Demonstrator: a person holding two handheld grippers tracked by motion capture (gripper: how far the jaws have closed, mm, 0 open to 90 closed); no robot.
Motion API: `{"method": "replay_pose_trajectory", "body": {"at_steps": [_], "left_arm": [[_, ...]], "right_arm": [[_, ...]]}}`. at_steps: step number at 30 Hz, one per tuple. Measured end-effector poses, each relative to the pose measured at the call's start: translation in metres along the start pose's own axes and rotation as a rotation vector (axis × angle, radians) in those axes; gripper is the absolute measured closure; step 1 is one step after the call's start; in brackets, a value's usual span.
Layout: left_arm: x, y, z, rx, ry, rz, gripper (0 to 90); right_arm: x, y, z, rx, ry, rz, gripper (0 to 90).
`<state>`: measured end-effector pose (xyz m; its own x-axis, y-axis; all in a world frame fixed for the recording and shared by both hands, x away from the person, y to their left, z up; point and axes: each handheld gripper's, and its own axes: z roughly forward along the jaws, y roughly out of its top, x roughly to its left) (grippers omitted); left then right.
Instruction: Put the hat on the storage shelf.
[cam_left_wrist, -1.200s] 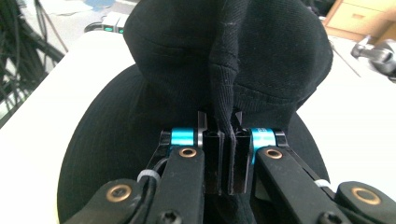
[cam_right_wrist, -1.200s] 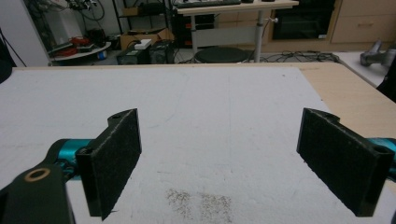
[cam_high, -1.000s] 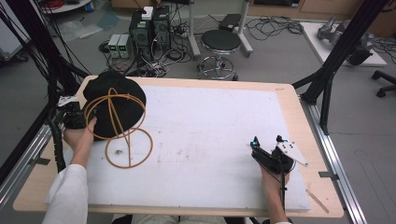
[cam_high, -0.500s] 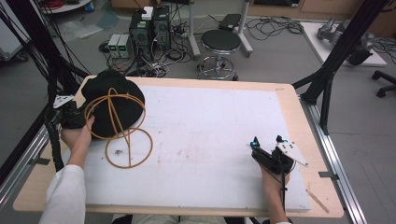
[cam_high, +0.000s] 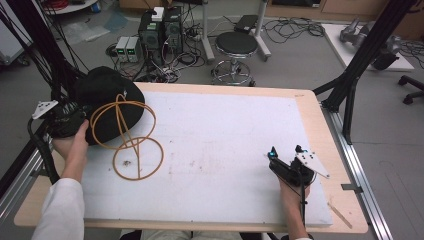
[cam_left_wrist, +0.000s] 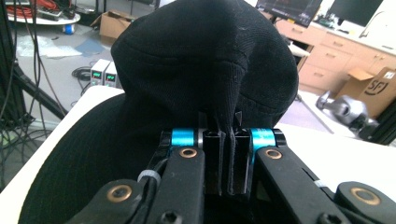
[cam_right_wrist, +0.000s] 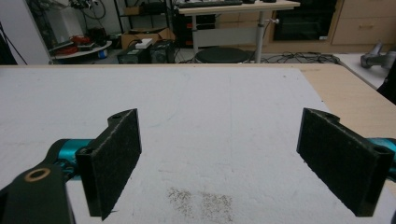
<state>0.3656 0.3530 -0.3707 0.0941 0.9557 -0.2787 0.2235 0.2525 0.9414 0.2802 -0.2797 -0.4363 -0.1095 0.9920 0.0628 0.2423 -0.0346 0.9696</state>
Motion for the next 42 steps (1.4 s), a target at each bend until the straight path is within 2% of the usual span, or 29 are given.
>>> {"method": "replay_pose_trajectory", "body": {"at_steps": [3,8,9,11,12,13,14,15,18,19,20,21,22,23,29,31,33,36,37,39,41,42], "left_arm": [[-0.001,0.007,-0.004,-0.018,-0.004,0.008,87.5],[-0.008,0.021,-0.015,-0.085,0.005,0.037,87.5],[-0.008,0.021,-0.015,-0.085,0.005,0.037,87.5],[-0.01,0.028,-0.021,-0.116,-0.007,0.028,87.5],[-0.01,0.028,-0.021,-0.116,-0.007,0.028,87.5],[-0.01,0.033,-0.025,-0.142,-0.023,0.011,87.5],[-0.01,0.033,-0.025,-0.142,-0.023,0.011,87.5],[-0.011,0.038,-0.028,-0.169,-0.037,-0.001,87.5],[-0.012,0.042,-0.032,-0.195,-0.054,-0.006,87.5],[-0.014,0.046,-0.036,-0.227,-0.066,-0.003,87.5],[-0.014,0.046,-0.036,-0.227,-0.066,-0.003,87.5],[-0.016,0.049,-0.041,-0.264,-0.077,-0.008,87.5],[-0.016,0.049,-0.041,-0.264,-0.077,-0.008,87.5],[-0.016,0.054,-0.045,-0.286,-0.089,-0.014,87.5],[-0.023,0.065,-0.056,-0.325,-0.101,0.005,87.5],[-0.028,0.074,-0.063,-0.346,-0.108,0.034,87.5],[-0.03,0.08,-0.067,-0.357,-0.109,0.043,87.5],[-0.031,0.085,-0.072,-0.372,-0.119,0.03,87.5],[-0.032,0.089,-0.077,-0.392,-0.139,0.018,87.5],[-0.033,0.091,-0.079,-0.394,-0.149,0.017,87.5],[-0.039,0.095,-0.084,-0.4,-0.183,0.014,87.5],[-0.039,0.095,-0.084,-0.4,-0.183,0.014,87.5]], "right_arm": [[0.0,0.0,0.0,0.0,-0.001,-0.001,13.0],[0.001,0.0,0.0,0.0,0.002,-0.002,13.0],[0.001,0.0,0.0,0.0,0.002,-0.003,13.0],[0.001,0.0,0.0,0.0,0.004,-0.004,13.0],[0.001,0.0,0.0,0.001,0.007,-0.004,13.0],[0.001,0.0,0.0,0.003,0.007,-0.001,13.0],[0.001,0.0,0.0,0.003,0.007,-0.001,13.0],[0.001,0.0,0.0,0.001,0.008,-0.003,13.0],[0.001,0.0,0.0,0.001,0.008,-0.002,13.1],[0.001,0.0,0.0,0.001,0.009,-0.003,13.1],[0.001,0.0,0.0,0.001,0.009,-0.003,13.1],[0.001,0.0,0.0,0.001,0.009,-0.002,13.1],[0.001,0.0,0.0,0.0,0.009,-0.002,13.0],[0.001,0.0,0.0,-0.001,0.01,-0.002,13.0],[0.001,0.0,-0.001,-0.004,0.006,-0.005,12.6],[0.001,0.0,0.0,-0.007,0.003,-0.003,12.6],[0.001,0.0,0.0,-0.007,0.004,-0.002,12.6],[0.001,0.0,-0.001,-0.007,0.006,-0.002,12.5],[0.001,0.0,-0.001,-0.007,0.006,-0.003,12.6],[0.001,0.0,-0.001,-0.008,0.008,0.001,12.6],[0.001,0.0,-0.001,-0.009,0.008,0.001,12.6],[0.001,0.0,-0.001,-0.009,0.008,0.002,12.6]]}}
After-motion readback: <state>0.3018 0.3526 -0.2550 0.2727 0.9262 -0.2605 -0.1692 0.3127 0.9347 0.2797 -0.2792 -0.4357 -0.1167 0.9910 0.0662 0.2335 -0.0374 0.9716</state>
